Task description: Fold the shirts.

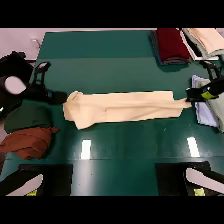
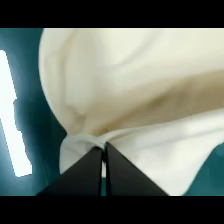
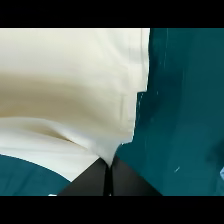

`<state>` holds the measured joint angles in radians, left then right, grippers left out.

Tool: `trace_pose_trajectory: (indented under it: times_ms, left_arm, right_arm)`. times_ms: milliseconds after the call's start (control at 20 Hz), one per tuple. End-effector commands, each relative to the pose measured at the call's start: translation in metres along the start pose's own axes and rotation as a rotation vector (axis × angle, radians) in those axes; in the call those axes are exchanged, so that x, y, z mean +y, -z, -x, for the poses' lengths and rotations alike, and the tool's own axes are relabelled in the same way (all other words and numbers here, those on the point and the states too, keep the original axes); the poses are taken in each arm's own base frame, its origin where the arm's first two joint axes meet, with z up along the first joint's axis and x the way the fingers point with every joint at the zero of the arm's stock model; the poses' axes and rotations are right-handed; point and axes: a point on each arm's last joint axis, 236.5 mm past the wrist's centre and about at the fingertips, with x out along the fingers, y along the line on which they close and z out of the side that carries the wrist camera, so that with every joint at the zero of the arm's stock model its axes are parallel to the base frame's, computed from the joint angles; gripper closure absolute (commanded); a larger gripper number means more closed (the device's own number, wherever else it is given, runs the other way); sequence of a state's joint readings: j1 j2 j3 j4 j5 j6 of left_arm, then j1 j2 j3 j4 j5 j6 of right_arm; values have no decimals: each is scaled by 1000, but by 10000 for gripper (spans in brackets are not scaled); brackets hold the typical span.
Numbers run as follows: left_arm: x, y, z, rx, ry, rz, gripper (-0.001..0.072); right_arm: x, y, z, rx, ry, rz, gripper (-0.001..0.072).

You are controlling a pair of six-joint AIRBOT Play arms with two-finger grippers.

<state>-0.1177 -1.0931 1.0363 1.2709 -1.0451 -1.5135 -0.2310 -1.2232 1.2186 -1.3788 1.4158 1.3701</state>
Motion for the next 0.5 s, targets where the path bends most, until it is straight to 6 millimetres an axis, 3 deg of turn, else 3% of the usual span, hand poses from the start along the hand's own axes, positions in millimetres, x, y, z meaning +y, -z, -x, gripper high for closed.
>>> trace_pose_trajectory:
  times_ms: [0, 150, 200, 250, 300, 450]
  left_arm:
    - [11, -53, -33, -72, -21, -23, 687]
    - [17, -70, -51, -102, -29, -9, 686]
    - [18, -73, -54, -114, -30, 6, 641]
    - [18, -75, -54, -123, -29, 31, 367]
    - [17, -76, -53, -127, -26, 60, 183]
    - [14, -75, -47, -103, -19, 63, 181]
  right_arm:
    - [-7, -34, -18, -1, -10, -9, 691]
    - [4, -60, -35, -16, -89, -32, 683]
    - [10, -72, -38, -43, -122, -42, 527]
    - [16, -85, -39, -80, -157, -56, 263]
    - [18, -94, -38, -104, -184, -71, 195]
    - [7, -89, -38, -98, -225, -82, 195]
